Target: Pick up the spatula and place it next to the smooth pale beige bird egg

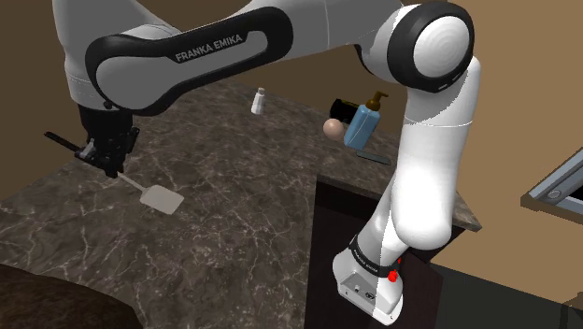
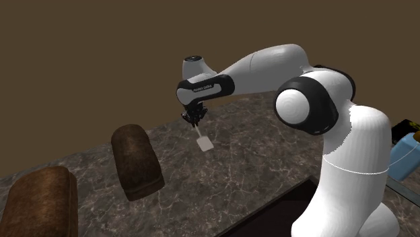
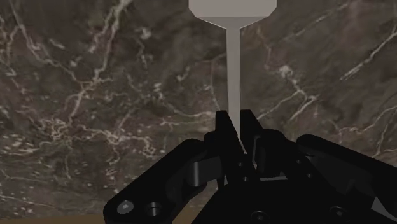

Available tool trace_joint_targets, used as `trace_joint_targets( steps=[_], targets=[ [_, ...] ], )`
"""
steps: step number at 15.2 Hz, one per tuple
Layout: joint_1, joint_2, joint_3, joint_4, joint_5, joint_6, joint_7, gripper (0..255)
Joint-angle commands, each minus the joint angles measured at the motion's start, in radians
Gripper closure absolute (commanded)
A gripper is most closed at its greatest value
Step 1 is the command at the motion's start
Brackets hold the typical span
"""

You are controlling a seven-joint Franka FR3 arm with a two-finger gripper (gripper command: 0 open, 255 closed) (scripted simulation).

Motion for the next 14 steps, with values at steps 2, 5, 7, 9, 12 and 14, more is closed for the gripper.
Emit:
trace_joint_targets(
  steps=[2,5,7,9,12,14],
  targets=[
    [-0.003,-0.015,0.004,0.020,0.009,-0.034,-0.007,255],
    [-0.005,-0.030,0.007,0.041,0.017,-0.069,-0.013,255],
    [-0.005,-0.038,0.009,0.057,0.022,-0.092,-0.016,255],
    [-0.006,-0.046,0.011,0.073,0.027,-0.116,-0.019,255],
    [-0.006,-0.056,0.014,0.100,0.033,-0.152,-0.024,255],
    [-0.006,-0.062,0.015,0.120,0.036,-0.176,-0.026,255]
  ],
)
